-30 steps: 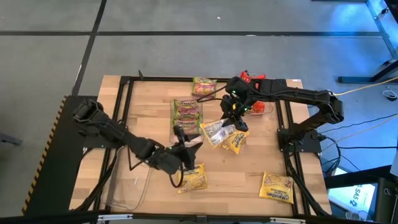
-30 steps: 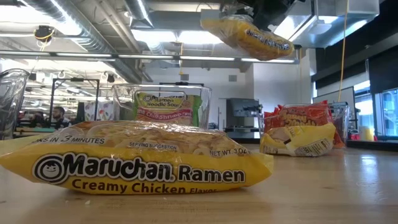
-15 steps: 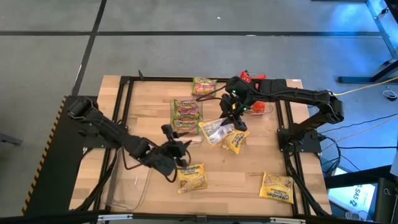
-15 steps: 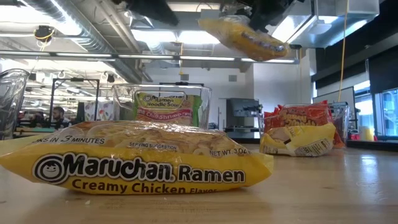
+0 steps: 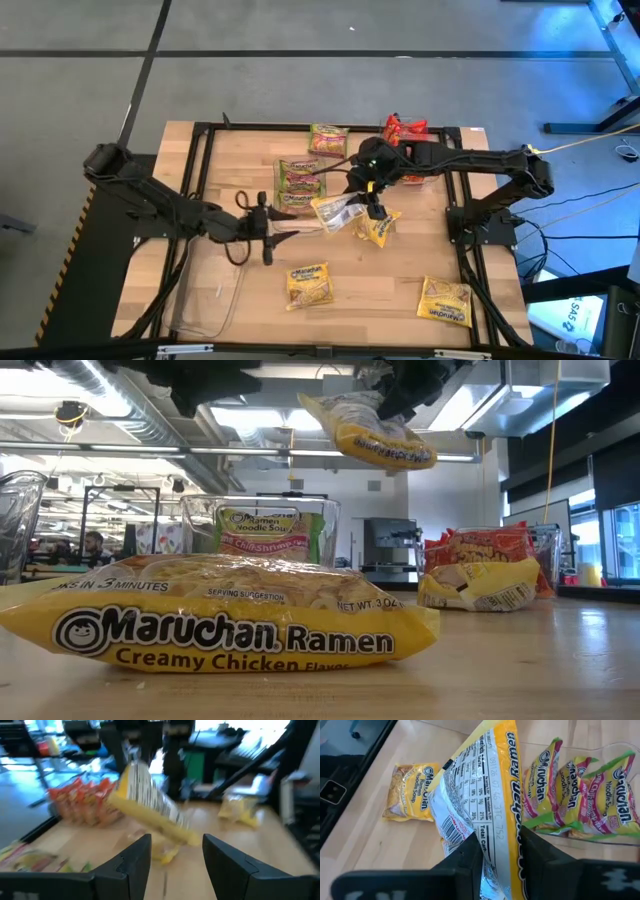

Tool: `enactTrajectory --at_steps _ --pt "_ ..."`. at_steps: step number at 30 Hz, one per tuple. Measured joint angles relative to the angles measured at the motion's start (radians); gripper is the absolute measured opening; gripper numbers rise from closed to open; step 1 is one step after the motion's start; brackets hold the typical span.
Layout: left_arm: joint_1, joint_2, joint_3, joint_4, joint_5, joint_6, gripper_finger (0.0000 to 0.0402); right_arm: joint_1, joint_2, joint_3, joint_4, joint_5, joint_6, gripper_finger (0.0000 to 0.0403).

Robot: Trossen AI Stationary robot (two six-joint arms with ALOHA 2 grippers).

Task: Sort Maruchan noodles
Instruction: Put the yellow noodle pack into the bottom left transparent bin

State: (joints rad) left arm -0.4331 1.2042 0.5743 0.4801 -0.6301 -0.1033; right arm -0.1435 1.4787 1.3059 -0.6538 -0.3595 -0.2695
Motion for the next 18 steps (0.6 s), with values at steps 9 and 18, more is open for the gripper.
enactTrajectory --at_steps 9,18 --pt "0.001 -0.057 -0.056 0.062 0.016 -0.001 0.0172 0.073 0.0 -0.003 0.042 0.065 -0.004 0.0083" --pt "0.008 -0.056 -0.056 0.061 -0.057 -0.113 0.0195 0.124 0.0 -0.003 0.055 0.159 -0.004 0.0083"
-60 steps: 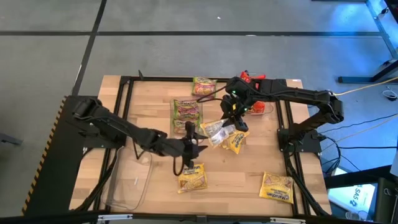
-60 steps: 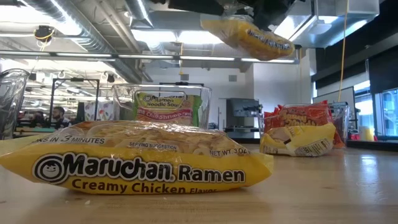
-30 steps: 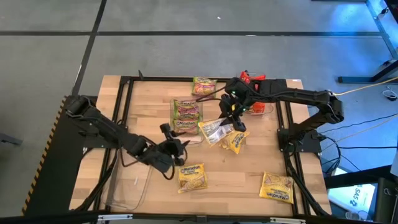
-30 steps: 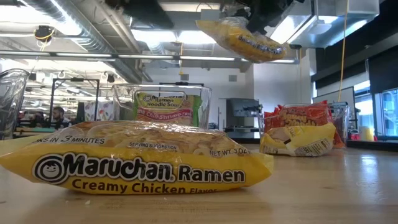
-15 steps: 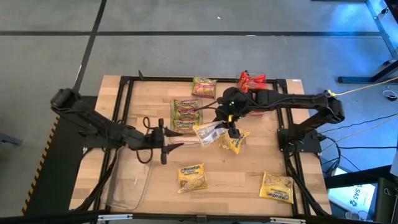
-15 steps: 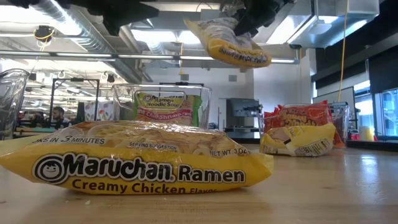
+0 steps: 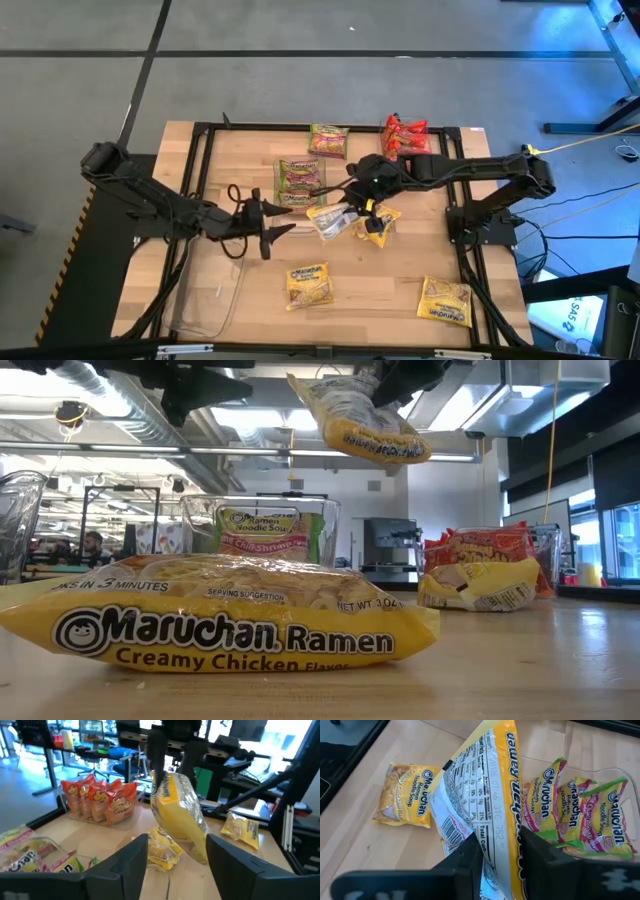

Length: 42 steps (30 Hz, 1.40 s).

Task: Sort Maruchan noodles
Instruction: Put the yellow noodle pack into the bottom left transparent bin

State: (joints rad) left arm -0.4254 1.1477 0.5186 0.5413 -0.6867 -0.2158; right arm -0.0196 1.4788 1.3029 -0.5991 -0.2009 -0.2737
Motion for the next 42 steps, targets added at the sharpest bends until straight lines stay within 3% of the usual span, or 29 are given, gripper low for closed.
enactTrajectory --at_steps 8,13,18,23,35,38,42 --pt "0.032 0.009 0.0 0.0 0.001 -0.071 0.0272 0.002 0.0 0.0 0.022 0.067 0.005 0.0083" --pt "0.073 0.052 0.0 0.034 0.002 -0.099 0.0292 0.002 0.0 0.0 0.051 0.098 0.037 0.0083" --pt "0.109 0.099 0.001 0.13 0.092 -0.096 0.0289 0.002 0.0 0.0 0.091 0.141 0.042 0.0083" --pt "0.137 0.128 0.001 0.136 0.081 -0.14 0.0291 0.003 0.0 -0.001 0.146 0.144 0.065 0.0083" --pt "0.171 0.237 0.002 0.333 0.132 -0.088 0.0286 0.02 0.044 -0.003 0.29 0.165 0.09 0.0083" --pt "0.17 0.24 0.002 0.327 0.131 -0.07 0.0269 0.022 0.06 -0.003 0.327 0.151 0.09 0.0083" --pt "0.17 0.239 0.002 0.328 0.133 -0.057 0.0214 0.019 0.063 -0.003 0.345 0.138 0.09 0.0083"
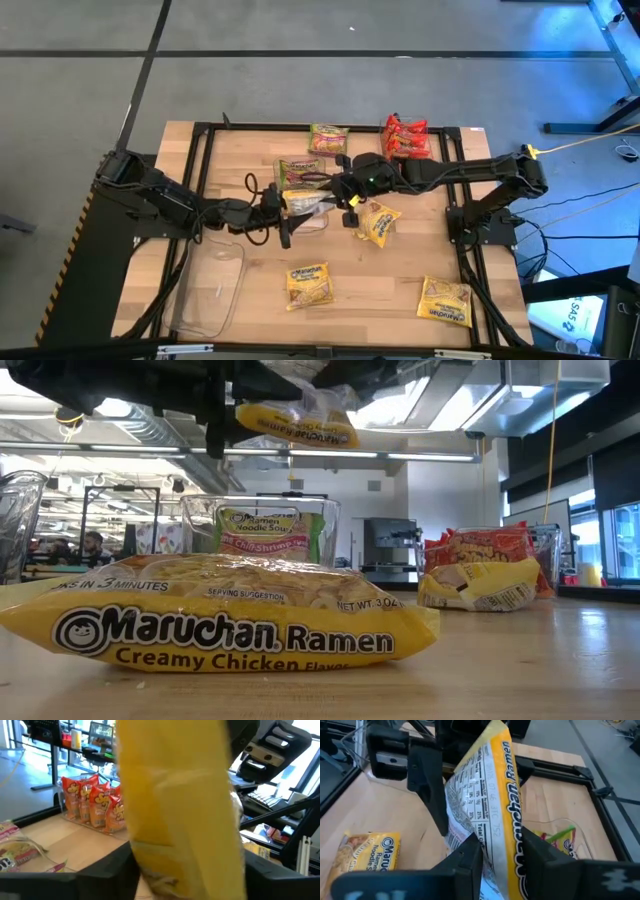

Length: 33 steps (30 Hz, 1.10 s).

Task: Sort Maruchan noodles
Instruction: Put the yellow noodle pack into the bottom left transparent bin

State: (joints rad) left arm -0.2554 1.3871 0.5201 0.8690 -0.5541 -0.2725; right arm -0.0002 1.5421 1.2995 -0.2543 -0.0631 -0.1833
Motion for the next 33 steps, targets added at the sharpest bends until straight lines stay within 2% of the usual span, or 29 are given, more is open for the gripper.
enactTrajectory --at_steps 5,9,13,16,20,24,27,31,33 --pt "0.0 -0.001 0.0 -0.001 0.015 0.045 0.0151 0.001 0.0 0.0 0.004 -0.006 0.019 0.0083" --pt "-0.002 -0.001 0.0 -0.001 0.017 0.073 0.0131 0.001 0.0 0.006 -0.004 -0.018 0.015 0.0107" --pt "-0.012 -0.001 0.0 -0.009 0.018 0.101 0.0129 0.001 -0.021 0.103 -0.185 0.041 -0.014 0.0165" --pt "-0.023 -0.001 0.0 -0.011 0.019 0.136 0.0129 0.0 -0.038 0.189 -0.392 0.066 -0.03 0.0209" --pt "-0.038 -0.002 0.0 -0.011 0.019 0.184 0.0128 0.0 -0.059 0.197 -0.552 0.045 -0.029 0.0249" --pt "-0.058 -0.002 0.0 -0.009 0.017 0.235 0.0128 0.001 -0.105 0.087 -0.531 -0.032 -0.003 0.0266" --pt "-0.078 -0.003 0.0 -0.015 0.018 0.272 0.0128 0.001 -0.152 -0.021 -0.472 -0.037 0.055 0.0268" --pt "-0.1 -0.003 0.0 -0.023 0.018 0.315 0.0128 0.02 -0.249 -0.209 -0.217 -0.077 0.096 0.0268" --pt "-0.102 -0.003 0.0 -0.023 0.019 0.332 0.0128 0.022 -0.289 -0.321 -0.035 -0.089 0.1 0.0269"
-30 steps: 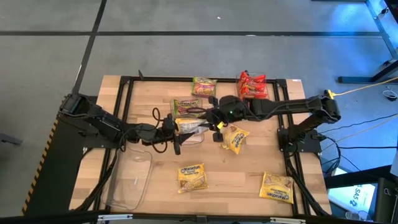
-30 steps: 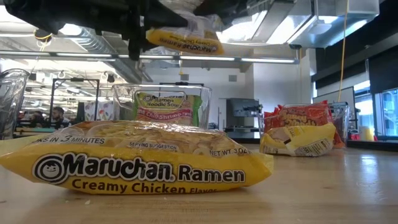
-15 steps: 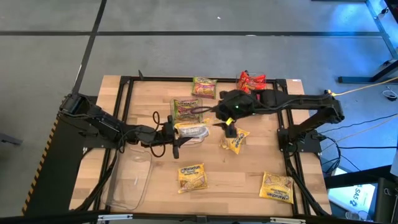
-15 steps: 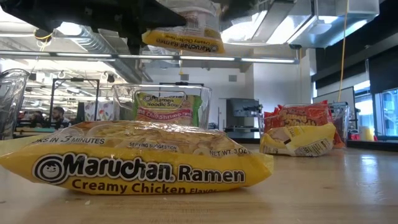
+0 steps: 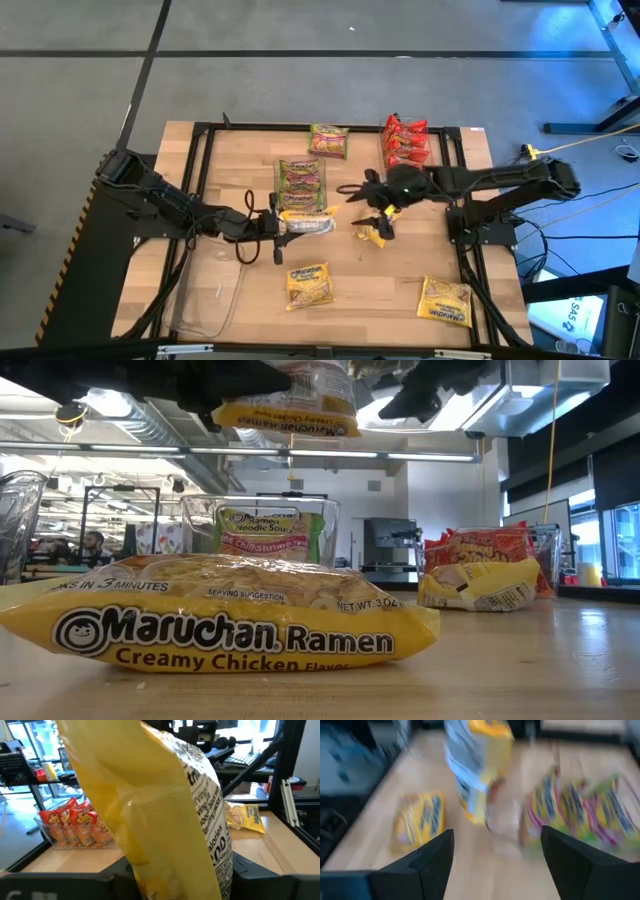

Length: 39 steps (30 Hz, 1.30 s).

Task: Sort Maruchan noodles
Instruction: Put the yellow noodle pack into the bottom left transparent bin

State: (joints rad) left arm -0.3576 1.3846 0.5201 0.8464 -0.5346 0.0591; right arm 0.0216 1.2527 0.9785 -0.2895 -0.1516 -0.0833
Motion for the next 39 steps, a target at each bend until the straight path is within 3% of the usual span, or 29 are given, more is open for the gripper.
enactTrajectory --at_steps 7,10,18,24,33,39 --pt "0.005 0.0 0.0 0.001 0.003 0.002 0.0128 -0.002 0.007 -0.353 0.808 -0.068 0.113 0.0269" --pt "0.005 0.0 0.0 0.007 0.003 0.003 0.0128 -0.002 0.059 -0.406 0.999 -0.069 0.166 0.0269" --pt "0.005 0.0 0.0 0.024 0.004 0.005 0.0128 -0.002 0.191 -0.365 1.094 -0.098 0.21 0.0269" --pt "0.005 0.0 0.0 0.027 0.007 0.006 0.0128 -0.001 0.247 -0.306 1.101 -0.207 0.217 0.0269" --pt "0.006 0.001 -0.001 0.043 0.037 0.004 0.0128 -0.002 0.304 -0.285 1.106 -0.155 0.234 0.0269" --pt "0.005 0.001 -0.001 0.059 0.052 0.006 0.0128 -0.002 0.304 -0.284 1.137 -0.209 0.238 0.0269"
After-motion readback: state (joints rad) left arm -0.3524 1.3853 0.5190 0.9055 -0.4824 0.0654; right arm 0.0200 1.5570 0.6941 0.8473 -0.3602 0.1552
